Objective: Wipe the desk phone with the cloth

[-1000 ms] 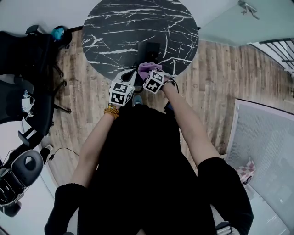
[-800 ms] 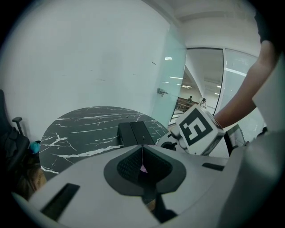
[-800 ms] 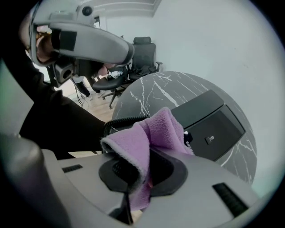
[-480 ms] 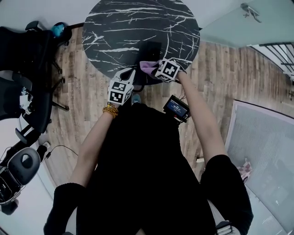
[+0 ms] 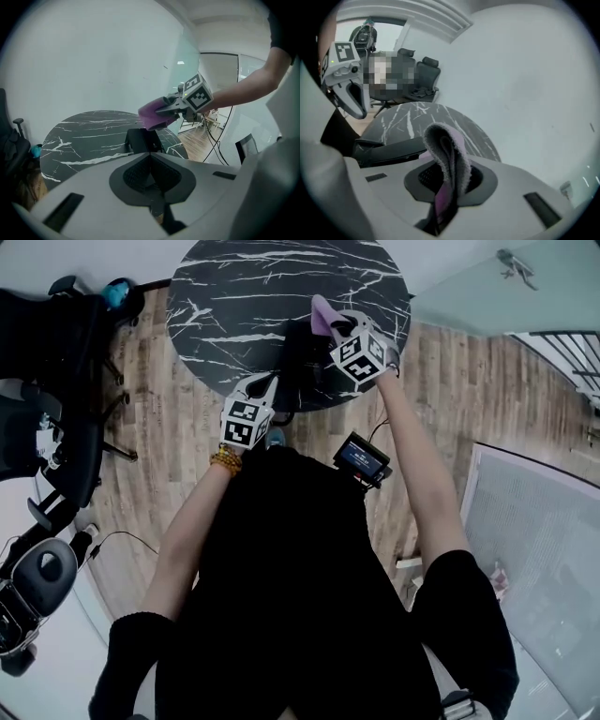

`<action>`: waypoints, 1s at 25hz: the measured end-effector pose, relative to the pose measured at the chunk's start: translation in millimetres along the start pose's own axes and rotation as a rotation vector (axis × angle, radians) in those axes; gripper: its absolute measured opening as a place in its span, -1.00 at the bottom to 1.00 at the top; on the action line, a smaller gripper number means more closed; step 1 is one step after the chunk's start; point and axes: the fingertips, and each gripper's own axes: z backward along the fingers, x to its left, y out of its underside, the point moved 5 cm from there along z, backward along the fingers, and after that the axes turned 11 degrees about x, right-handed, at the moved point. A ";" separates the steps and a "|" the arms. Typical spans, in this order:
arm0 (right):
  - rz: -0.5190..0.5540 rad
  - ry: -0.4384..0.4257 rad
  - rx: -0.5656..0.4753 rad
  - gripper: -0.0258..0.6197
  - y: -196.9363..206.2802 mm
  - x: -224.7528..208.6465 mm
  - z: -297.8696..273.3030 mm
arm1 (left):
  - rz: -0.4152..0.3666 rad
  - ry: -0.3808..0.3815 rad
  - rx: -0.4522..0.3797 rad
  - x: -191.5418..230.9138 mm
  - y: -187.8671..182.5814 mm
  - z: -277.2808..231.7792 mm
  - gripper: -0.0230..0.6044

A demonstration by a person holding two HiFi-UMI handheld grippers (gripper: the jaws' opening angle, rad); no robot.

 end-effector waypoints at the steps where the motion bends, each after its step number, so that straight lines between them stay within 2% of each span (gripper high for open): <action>1: -0.011 0.060 -0.008 -0.73 -1.3 -7.9 2.3 | 0.001 0.000 0.001 0.1 0.1 0.0 -0.88; 3: -0.013 0.166 -0.008 -0.73 -2.1 -17.7 5.5 | 0.004 0.000 0.003 0.3 0.3 0.0 -0.88; 5: 0.016 0.224 0.018 -0.73 0.5 -16.8 3.1 | 0.006 0.001 0.002 0.5 -0.1 -1.0 -0.88; 7: 0.068 0.198 0.063 -0.73 7.4 -2.5 -7.2 | 0.007 0.002 0.001 0.5 -0.4 -2.4 -0.88; 9: 0.111 0.130 0.113 -0.73 17.5 18.4 -20.0 | 0.010 0.002 0.005 0.3 -0.4 -3.5 -0.88; 13: 0.103 0.034 0.174 -0.73 34.7 47.7 -37.4 | 0.013 0.002 0.003 1.4 -2.0 -4.4 -0.88; 21: 0.125 0.018 0.178 -0.73 40.2 58.6 -42.3 | 0.012 0.001 0.012 -1.2 0.1 -5.9 -0.88; 25: 0.100 0.015 0.165 -0.74 44.4 65.4 -41.3 | 0.006 0.005 0.012 -2.6 -0.8 -6.8 -0.88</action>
